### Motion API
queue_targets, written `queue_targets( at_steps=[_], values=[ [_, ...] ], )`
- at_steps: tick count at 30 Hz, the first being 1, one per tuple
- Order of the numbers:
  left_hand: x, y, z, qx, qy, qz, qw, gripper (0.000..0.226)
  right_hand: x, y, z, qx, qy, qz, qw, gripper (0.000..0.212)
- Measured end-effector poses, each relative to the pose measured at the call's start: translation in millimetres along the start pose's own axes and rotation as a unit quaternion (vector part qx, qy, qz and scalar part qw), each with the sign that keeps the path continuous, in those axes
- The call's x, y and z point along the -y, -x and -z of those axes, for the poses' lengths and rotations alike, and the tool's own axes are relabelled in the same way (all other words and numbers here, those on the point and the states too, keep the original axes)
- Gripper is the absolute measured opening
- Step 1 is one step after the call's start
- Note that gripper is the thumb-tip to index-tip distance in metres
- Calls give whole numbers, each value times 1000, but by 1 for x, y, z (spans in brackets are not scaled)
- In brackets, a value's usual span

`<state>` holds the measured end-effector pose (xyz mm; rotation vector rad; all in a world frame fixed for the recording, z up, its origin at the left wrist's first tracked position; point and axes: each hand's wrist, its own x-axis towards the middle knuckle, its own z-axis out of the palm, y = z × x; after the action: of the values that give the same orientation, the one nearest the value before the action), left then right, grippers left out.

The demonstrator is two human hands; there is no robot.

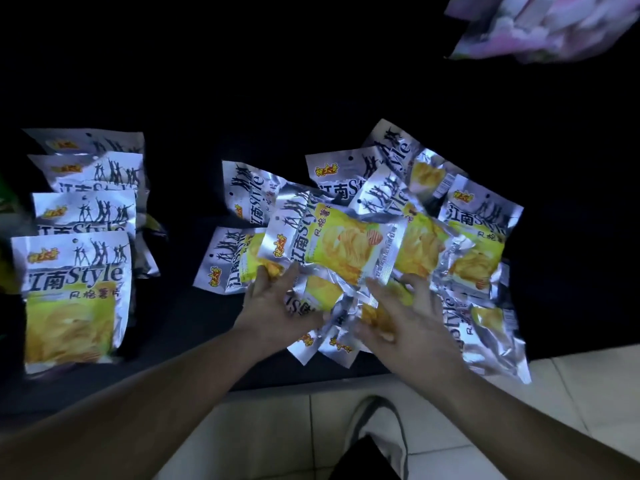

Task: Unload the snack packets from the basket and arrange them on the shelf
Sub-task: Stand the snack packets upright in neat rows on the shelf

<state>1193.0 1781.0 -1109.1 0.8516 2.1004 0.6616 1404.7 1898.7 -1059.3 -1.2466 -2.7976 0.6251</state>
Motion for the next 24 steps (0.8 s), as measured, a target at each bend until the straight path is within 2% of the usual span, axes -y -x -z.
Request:
queue_targets(
  at_steps=[2, 5, 8, 11, 13, 19, 22, 24],
  values=[
    [-5, 1, -9, 0, 13, -24, 1000, 109, -1, 4, -10, 67, -80, -37, 994, 72],
    [-11, 2, -17, 20, 57, -25, 998, 110, -8, -4, -20, 103, -115, -89, 984, 72],
    [-14, 2, -23, 28, 68, -45, 996, 105, -21, -12, -21, 96, -125, -101, 982, 71],
    [-24, 0, -26, 55, 69, -43, 995, 96, -33, -12, -20, 77, -116, -86, 986, 71],
    [-25, -2, -25, 46, 61, -49, 996, 92, -39, -9, -18, 69, -115, -72, 988, 68],
    [-19, 10, -16, -7, 57, -35, 998, 85, -44, 13, -9, -68, -28, 7, 997, 52],
    [-21, 19, -11, -23, 53, -29, 998, 84, -51, 23, -4, -130, -24, -21, 991, 50],
    [-24, 24, -8, -36, 36, -45, 998, 80, -62, 28, -3, -155, -21, -71, 985, 48]
  ],
)
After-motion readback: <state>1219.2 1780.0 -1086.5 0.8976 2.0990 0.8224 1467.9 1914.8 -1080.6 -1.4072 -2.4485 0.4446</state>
